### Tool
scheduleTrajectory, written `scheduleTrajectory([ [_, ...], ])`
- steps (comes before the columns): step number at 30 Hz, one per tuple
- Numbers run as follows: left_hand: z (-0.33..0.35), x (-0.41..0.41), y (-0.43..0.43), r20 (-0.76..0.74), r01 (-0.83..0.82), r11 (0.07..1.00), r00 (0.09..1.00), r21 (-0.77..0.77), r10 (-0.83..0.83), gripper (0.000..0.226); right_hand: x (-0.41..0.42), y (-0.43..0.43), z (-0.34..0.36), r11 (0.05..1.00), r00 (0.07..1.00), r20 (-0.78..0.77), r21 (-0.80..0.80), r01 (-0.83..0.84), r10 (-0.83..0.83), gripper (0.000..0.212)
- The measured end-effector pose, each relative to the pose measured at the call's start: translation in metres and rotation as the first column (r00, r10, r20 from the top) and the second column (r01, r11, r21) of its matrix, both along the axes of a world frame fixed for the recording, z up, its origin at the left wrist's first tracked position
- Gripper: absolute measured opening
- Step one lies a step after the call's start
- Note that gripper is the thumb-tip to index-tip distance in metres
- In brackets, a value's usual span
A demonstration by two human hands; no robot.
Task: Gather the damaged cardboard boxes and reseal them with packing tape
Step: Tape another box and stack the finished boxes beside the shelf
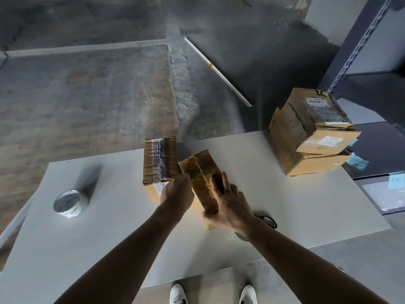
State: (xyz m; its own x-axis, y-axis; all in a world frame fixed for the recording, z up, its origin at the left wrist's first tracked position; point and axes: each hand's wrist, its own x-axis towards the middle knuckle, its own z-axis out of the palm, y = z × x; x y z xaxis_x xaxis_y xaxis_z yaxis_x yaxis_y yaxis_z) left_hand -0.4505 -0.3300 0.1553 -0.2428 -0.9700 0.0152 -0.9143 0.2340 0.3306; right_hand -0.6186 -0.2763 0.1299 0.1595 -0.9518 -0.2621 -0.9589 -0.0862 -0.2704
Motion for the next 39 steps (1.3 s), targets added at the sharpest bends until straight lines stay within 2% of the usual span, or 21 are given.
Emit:
scheduleTrajectory([
  [2, 0.011, 0.002, -0.008, 0.142, 0.101, 0.981, 0.987, -0.166, -0.077, 0.048, -0.006, -0.001, 0.002, 0.998, 0.998, -0.008, -0.006, -0.055, 0.055, 0.108],
  [3, 0.018, 0.003, -0.014, 0.218, 0.189, 0.973, 0.963, -0.131, -0.158, 0.068, -0.011, -0.002, 0.002, 0.996, 0.996, -0.01, -0.006, -0.088, 0.088, 0.108],
  [6, 0.033, 0.0, -0.035, 0.35, 0.373, 0.907, 0.837, 0.195, -0.42, 0.108, -0.031, -0.008, 0.004, 0.976, 0.976, -0.023, 0.014, -0.216, 0.217, 0.109],
  [10, 0.03, -0.008, -0.052, 0.42, 0.436, 0.804, 0.693, 0.404, -0.586, 0.135, -0.052, -0.013, 0.01, 0.941, 0.941, -0.026, 0.049, -0.336, 0.338, 0.109],
  [12, 0.027, -0.014, -0.054, 0.431, 0.485, 0.76, 0.63, 0.432, -0.647, 0.136, -0.058, -0.014, 0.011, 0.932, 0.933, -0.006, 0.037, -0.36, 0.36, 0.107],
  [14, 0.025, -0.017, -0.051, 0.429, 0.516, 0.751, 0.617, 0.413, -0.66, 0.128, -0.06, -0.015, 0.009, 0.937, 0.937, 0.03, 0.026, -0.349, 0.348, 0.107],
  [20, 0.017, -0.01, -0.044, 0.371, 0.468, 0.803, 0.718, 0.368, -0.588, 0.112, -0.076, -0.021, 0.013, 0.979, 0.976, 0.079, 0.017, -0.203, 0.201, 0.105],
  [24, 0.003, -0.011, -0.037, 0.321, 0.424, 0.834, 0.782, 0.353, -0.534, 0.109, -0.078, -0.032, 0.015, 0.983, 0.977, 0.113, -0.034, -0.179, 0.181, 0.104],
  [34, -0.02, -0.006, -0.033, 0.388, 0.441, 0.82, 0.729, 0.364, -0.564, 0.104, -0.085, -0.031, -0.006, 0.968, 0.966, 0.053, -0.014, -0.252, 0.253, 0.098],
  [39, -0.021, -0.005, -0.033, 0.379, 0.445, 0.835, 0.748, 0.322, -0.545, 0.106, -0.085, -0.03, -0.006, 0.972, 0.97, 0.059, -0.02, -0.235, 0.236, 0.098],
])
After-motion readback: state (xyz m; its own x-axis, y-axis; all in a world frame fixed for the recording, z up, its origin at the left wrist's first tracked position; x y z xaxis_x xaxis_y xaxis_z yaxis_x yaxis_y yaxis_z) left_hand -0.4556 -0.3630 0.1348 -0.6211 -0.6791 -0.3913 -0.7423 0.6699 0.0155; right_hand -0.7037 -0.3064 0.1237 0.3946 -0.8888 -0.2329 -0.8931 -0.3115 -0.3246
